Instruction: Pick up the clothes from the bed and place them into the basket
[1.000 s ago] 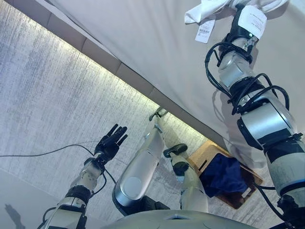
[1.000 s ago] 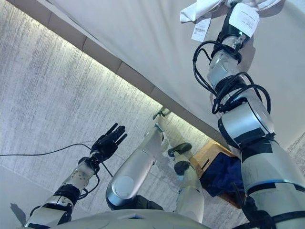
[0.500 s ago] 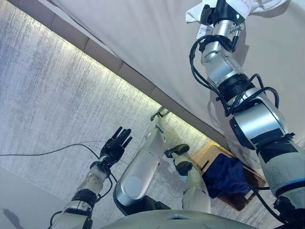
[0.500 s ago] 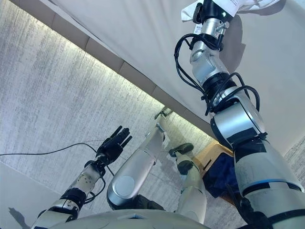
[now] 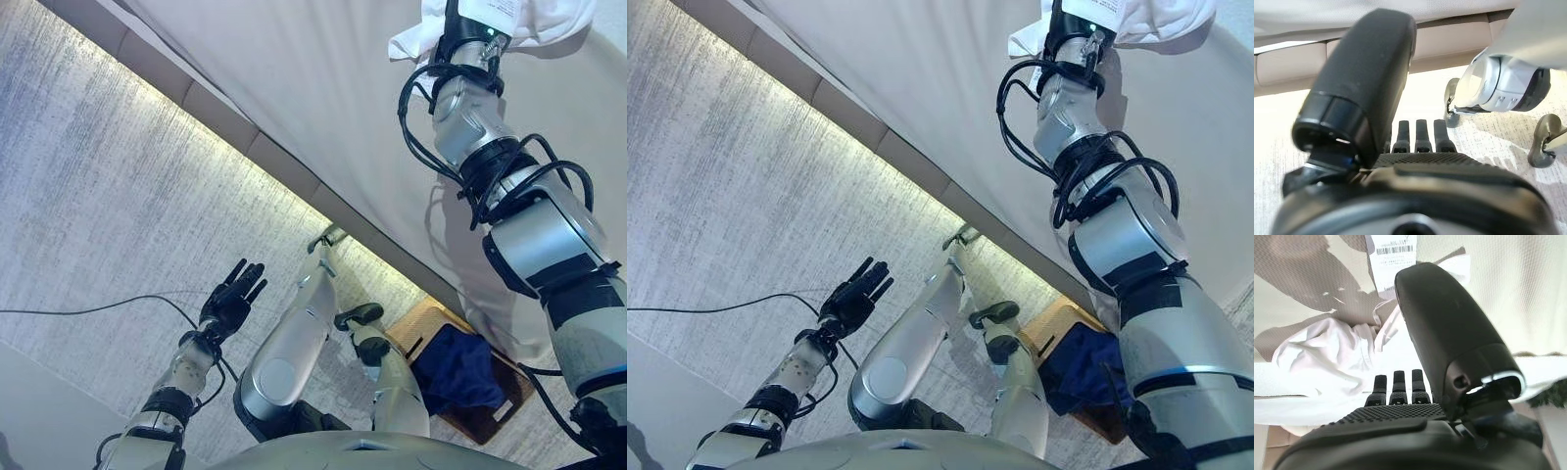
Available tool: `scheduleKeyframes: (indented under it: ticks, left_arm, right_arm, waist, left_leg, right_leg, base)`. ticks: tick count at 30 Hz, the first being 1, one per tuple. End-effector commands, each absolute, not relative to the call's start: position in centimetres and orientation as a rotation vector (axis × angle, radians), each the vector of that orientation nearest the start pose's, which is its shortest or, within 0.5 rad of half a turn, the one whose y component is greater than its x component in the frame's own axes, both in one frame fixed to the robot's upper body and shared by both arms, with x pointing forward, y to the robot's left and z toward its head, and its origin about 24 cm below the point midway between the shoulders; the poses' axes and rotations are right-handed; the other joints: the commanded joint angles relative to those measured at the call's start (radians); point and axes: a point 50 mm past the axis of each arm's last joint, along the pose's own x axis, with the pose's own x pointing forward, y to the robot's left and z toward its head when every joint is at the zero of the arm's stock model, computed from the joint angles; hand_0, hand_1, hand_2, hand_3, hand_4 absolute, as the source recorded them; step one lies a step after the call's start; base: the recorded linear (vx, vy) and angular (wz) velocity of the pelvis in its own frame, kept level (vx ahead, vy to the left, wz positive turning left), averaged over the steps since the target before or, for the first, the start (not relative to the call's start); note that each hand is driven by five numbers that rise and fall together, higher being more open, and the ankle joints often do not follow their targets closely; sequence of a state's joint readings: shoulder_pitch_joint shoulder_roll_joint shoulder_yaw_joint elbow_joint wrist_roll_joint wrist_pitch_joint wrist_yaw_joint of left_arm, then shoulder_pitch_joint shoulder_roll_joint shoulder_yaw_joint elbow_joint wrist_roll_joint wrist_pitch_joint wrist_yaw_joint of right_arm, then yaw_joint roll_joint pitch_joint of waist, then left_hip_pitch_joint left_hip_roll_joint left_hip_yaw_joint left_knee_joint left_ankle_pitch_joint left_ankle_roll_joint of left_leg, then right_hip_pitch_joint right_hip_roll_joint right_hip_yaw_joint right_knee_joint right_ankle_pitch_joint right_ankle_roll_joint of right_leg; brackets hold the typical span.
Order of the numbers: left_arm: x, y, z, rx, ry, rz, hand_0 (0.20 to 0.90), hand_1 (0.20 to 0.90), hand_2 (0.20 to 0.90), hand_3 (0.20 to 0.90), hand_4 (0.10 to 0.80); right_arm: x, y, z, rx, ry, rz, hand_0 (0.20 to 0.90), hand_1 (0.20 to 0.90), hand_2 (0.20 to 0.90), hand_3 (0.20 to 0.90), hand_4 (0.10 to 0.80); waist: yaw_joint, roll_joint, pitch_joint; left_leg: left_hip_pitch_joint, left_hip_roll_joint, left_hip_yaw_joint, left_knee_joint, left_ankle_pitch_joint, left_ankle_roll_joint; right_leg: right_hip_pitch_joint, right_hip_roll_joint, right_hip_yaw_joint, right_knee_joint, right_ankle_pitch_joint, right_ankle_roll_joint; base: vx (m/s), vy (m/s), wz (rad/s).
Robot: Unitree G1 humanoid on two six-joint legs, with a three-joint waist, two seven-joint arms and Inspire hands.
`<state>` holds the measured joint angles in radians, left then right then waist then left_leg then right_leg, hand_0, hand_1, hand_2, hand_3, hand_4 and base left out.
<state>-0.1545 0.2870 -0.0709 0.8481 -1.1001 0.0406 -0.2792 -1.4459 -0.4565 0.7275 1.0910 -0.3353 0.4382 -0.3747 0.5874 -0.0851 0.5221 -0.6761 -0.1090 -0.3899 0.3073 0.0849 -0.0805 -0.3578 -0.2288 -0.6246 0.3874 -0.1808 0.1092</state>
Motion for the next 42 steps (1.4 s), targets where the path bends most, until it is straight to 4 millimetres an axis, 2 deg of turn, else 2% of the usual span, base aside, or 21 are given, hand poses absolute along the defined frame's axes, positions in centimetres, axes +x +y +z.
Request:
scheduleKeyframes:
  ticks: [1, 5, 7, 8, 9, 10, 11, 12, 15, 19, 22, 24, 26, 29, 31, 35, 37, 40, 41, 42]
  left_arm:
    - [19.6, 25.2, -9.4, -0.764, 0.578, 0.182, 0.900, 0.900, 0.900, 0.900, 0.800]
    - [19.0, 25.8, -9.6, -0.785, 0.585, 0.189, 0.900, 0.900, 0.900, 0.900, 0.800]
    - [18.7, 26.1, -9.6, -0.790, 0.587, 0.189, 0.900, 0.900, 0.900, 0.900, 0.800]
    - [18.5, 26.2, -9.6, -0.790, 0.587, 0.187, 0.900, 0.900, 0.900, 0.900, 0.800]
    - [18.4, 26.4, -9.6, -0.791, 0.587, 0.187, 0.900, 0.900, 0.900, 0.900, 0.800]
    - [18.4, 26.4, -9.6, -0.791, 0.586, 0.188, 0.900, 0.900, 0.900, 0.900, 0.800]
    - [18.2, 26.7, -9.5, -0.791, 0.581, 0.188, 0.900, 0.900, 0.900, 0.900, 0.800]
    - [18.2, 26.8, -9.5, -0.792, 0.579, 0.186, 0.900, 0.900, 0.900, 0.900, 0.800]
    - [17.7, 27.3, -9.5, -0.784, 0.577, 0.190, 0.900, 0.900, 0.900, 0.900, 0.800]
    - [17.5, 27.9, -9.4, -0.774, 0.568, 0.209, 0.900, 0.900, 0.900, 0.900, 0.800]
    - [17.7, 27.9, -9.3, -0.767, 0.550, 0.222, 0.900, 0.900, 0.900, 0.900, 0.800]
    - [18.1, 27.8, -9.2, -0.762, 0.538, 0.235, 0.900, 0.900, 0.900, 0.900, 0.800]
    - [18.3, 27.9, -9.1, -0.749, 0.526, 0.257, 0.900, 0.900, 0.900, 0.900, 0.800]
    - [18.6, 28.0, -9.1, -0.723, 0.522, 0.286, 0.900, 0.900, 0.900, 0.900, 0.800]
    - [18.9, 28.3, -8.9, -0.685, 0.532, 0.323, 0.900, 0.900, 0.900, 0.900, 0.800]
    - [19.1, 29.0, -8.9, -0.585, 0.582, 0.392, 0.900, 0.900, 0.900, 0.900, 0.800]
    - [19.0, 29.2, -9.0, -0.531, 0.630, 0.425, 0.900, 0.900, 0.900, 0.900, 0.800]
    - [18.5, 28.9, -9.6, -0.482, 0.698, 0.432, 0.900, 0.900, 0.900, 0.900, 0.800]
    - [18.3, 28.6, -9.9, -0.467, 0.717, 0.426, 0.900, 0.900, 0.900, 0.900, 0.800]
    - [18.1, 28.4, -10.2, -0.466, 0.732, 0.426, 0.900, 0.900, 0.900, 0.900, 0.800]
  right_arm:
    - [41.1, -16.1, 35.7, -1.368, -0.314, -0.672, 0.900, 0.900, 0.900, 0.900, 0.800]
    - [41.0, -15.9, 36.3, -1.419, -0.285, -0.705, 0.900, 0.900, 0.900, 0.900, 0.800]
    - [40.9, -16.5, 36.4, -1.448, -0.213, -0.715, 0.900, 0.900, 0.900, 0.900, 0.800]
    - [40.9, -16.8, 36.3, -1.454, -0.182, -0.722, 0.834, 0.834, 0.834, 0.823, 0.723]
    - [40.9, -17.1, 36.2, -1.464, -0.157, -0.732, 0.676, 0.676, 0.676, 0.639, 0.539]
    - [40.9, -17.2, 36.3, -1.470, -0.145, -0.734, 0.556, 0.556, 0.556, 0.499, 0.399]
    - [40.8, -17.8, 36.2, -1.482, -0.088, -0.736, 0.481, 0.481, 0.481, 0.411, 0.311]
    - [40.8, -17.9, 36.2, -1.490, -0.079, -0.739, 0.300, 0.300, 0.300, 0.200, 0.100]
    - [40.9, -18.4, 36.0, -1.492, -0.065, -0.743, 0.300, 0.300, 0.300, 0.200, 0.100]
    - [40.9, -18.0, 35.8, -1.478, -0.153, -0.758, 0.300, 0.300, 0.300, 0.200, 0.100]
    - [40.8, -17.2, 36.3, -1.443, -0.296, -0.769, 0.300, 0.300, 0.300, 0.200, 0.100]
    - [40.4, -16.6, 37.0, -1.347, -0.432, -0.788, 0.300, 0.300, 0.300, 0.200, 0.100]
    - [39.6, -16.3, 38.1, -1.243, -0.600, -0.832, 0.300, 0.300, 0.300, 0.200, 0.100]
    - [38.5, -16.4, 39.2, -1.155, -0.746, -0.880, 0.300, 0.300, 0.300, 0.200, 0.100]
    - [37.2, -17.5, 40.4, -1.083, -0.848, -0.927, 0.300, 0.300, 0.300, 0.200, 0.100]
    - [35.0, -20.2, 42.2, -0.949, -0.928, -0.988, 0.300, 0.300, 0.300, 0.200, 0.100]
    - [34.5, -21.6, 42.2, -0.894, -0.913, -0.986, 0.300, 0.300, 0.300, 0.200, 0.100]
    - [34.2, -24.0, 41.4, -0.889, -0.846, -0.954, 0.300, 0.300, 0.300, 0.200, 0.100]
    - [34.0, -25.0, 40.9, -0.895, -0.813, -0.938, 0.300, 0.300, 0.300, 0.200, 0.100]
    - [34.0, -25.7, 40.4, -0.913, -0.786, -0.917, 0.300, 0.300, 0.300, 0.200, 0.100]
  waist:
    - [0.056, 0.008, -0.002]
    - [0.080, 0.014, -0.002]
    - [0.088, 0.015, -0.002]
    - [0.091, 0.016, -0.002]
    - [0.093, 0.016, -0.002]
    - [0.093, 0.015, -0.002]
    - [0.094, 0.013, -0.002]
    - [0.094, 0.013, -0.002]
    - [0.094, 0.012, -0.002]
    - [0.077, 0.007, -0.002]
    - [0.047, -0.004, -0.002]
    - [0.022, -0.016, -0.002]
    - [-0.008, -0.033, -0.002]
    - [-0.039, -0.055, -0.002]
    - [-0.070, -0.077, -0.002]
    - [-0.122, -0.102, -0.018]
    - [-0.162, -0.110, -0.074]
    - [-0.217, -0.102, -0.151]
    - [-0.244, -0.099, -0.180]
    - [-0.262, -0.093, -0.205]
  left_leg:
    - [0.073, 0.002, 0.073, -0.054, -0.063, 0.099]
    - [0.057, 0.000, 0.077, -0.027, -0.072, 0.098]
    - [0.039, -0.001, 0.081, -0.011, -0.075, 0.098]
    - [0.030, -0.002, 0.082, -0.005, -0.076, 0.099]
    - [0.024, -0.001, 0.082, -0.002, -0.075, 0.099]
    - [0.020, -0.002, 0.083, 0.000, -0.075, 0.099]
    - [0.008, -0.002, 0.081, 0.000, -0.072, 0.099]
    - [0.003, -0.002, 0.080, 0.000, -0.071, 0.099]
    - [-0.006, 0.001, 0.080, -0.001, -0.070, 0.099]
    - [-0.005, 0.005, 0.086, -0.004, -0.075, 0.104]
    - [0.012, 0.016, 0.109, -0.014, -0.083, 0.106]
    - [0.036, 0.023, 0.127, -0.024, -0.092, 0.106]
    - [0.067, 0.030, 0.147, -0.031, -0.107, 0.107]
    - [0.113, 0.038, 0.171, -0.037, -0.128, 0.108]
    - [0.177, 0.047, 0.199, -0.043, -0.153, 0.110]
    - [0.315, 0.065, 0.258, -0.075, -0.183, 0.111]
    - [0.375, 0.071, 0.282, -0.105, -0.194, 0.112]
    - [0.464, 0.067, 0.306, -0.159, -0.196, 0.113]
    - [0.484, 0.058, 0.319, -0.179, -0.168, 0.119]
    - [0.512, 0.055, 0.324, -0.193, -0.167, 0.120]
  right_leg:
    - [0.047, 0.006, -0.033, 0.029, 0.086, -0.011]
    - [0.043, -0.013, -0.063, 0.031, 0.100, -0.002]
    - [0.036, -0.017, -0.072, 0.036, 0.101, 0.000]
    - [0.031, -0.018, -0.076, 0.041, 0.102, 0.001]
    - [0.028, -0.018, -0.080, 0.043, 0.104, 0.002]
    - [0.026, -0.017, -0.080, 0.044, 0.105, 0.003]
    - [0.019, -0.015, -0.083, 0.042, 0.107, 0.005]
    - [0.014, -0.015, -0.083, 0.042, 0.108, 0.006]
    - [0.004, -0.016, -0.084, 0.044, 0.114, 0.010]
    - [-0.010, -0.014, -0.075, 0.036, 0.130, 0.020]
    - [-0.009, -0.006, -0.052, 0.010, 0.146, 0.029]
    - [0.001, 0.001, -0.030, -0.012, 0.163, 0.033]
    - [0.017, 0.006, -0.003, -0.034, 0.182, 0.036]
    - [0.045, 0.012, 0.033, -0.065, 0.199, 0.037]
    - [0.090, 0.015, 0.080, -0.096, 0.217, 0.037]
    - [0.195, 0.023, 0.156, -0.163, 0.225, 0.033]
    - [0.239, 0.036, 0.187, -0.201, 0.221, 0.032]
    - [0.302, 0.053, 0.226, -0.248, 0.222, 0.033]
    - [0.313, 0.052, 0.232, -0.265, 0.244, 0.027]
    - [0.327, 0.055, 0.246, -0.270, 0.251, 0.028]
  base:
    - [0.036, 0.007, 0.16]
    - [0.022, 0.056, 0.03]
    - [0.007, 0.051, 0.00]
    - [0.014, 0.033, 0.05]
    - [0.009, 0.016, 0.06]
    - [0.004, 0.010, 0.05]
    - [-0.002, 0.005, 0.06]
    - [0.001, -0.003, 0.04]
    - [0.000, 0.000, 0.00]
    - [-0.003, -0.003, -0.04]
    - [-0.026, 0.002, -0.21]
    - [-0.024, -0.013, -0.34]
    - [-0.009, -0.035, -0.44]
    - [0.007, -0.049, -0.31]
    - [0.029, -0.089, -0.35]
    - [0.056, -0.084, -0.53]
    - [0.132, -0.050, -0.57]
    - [0.126, -0.007, -0.36]
    - [0.065, -0.006, -0.34]
    - [0.067, -0.005, -0.26]
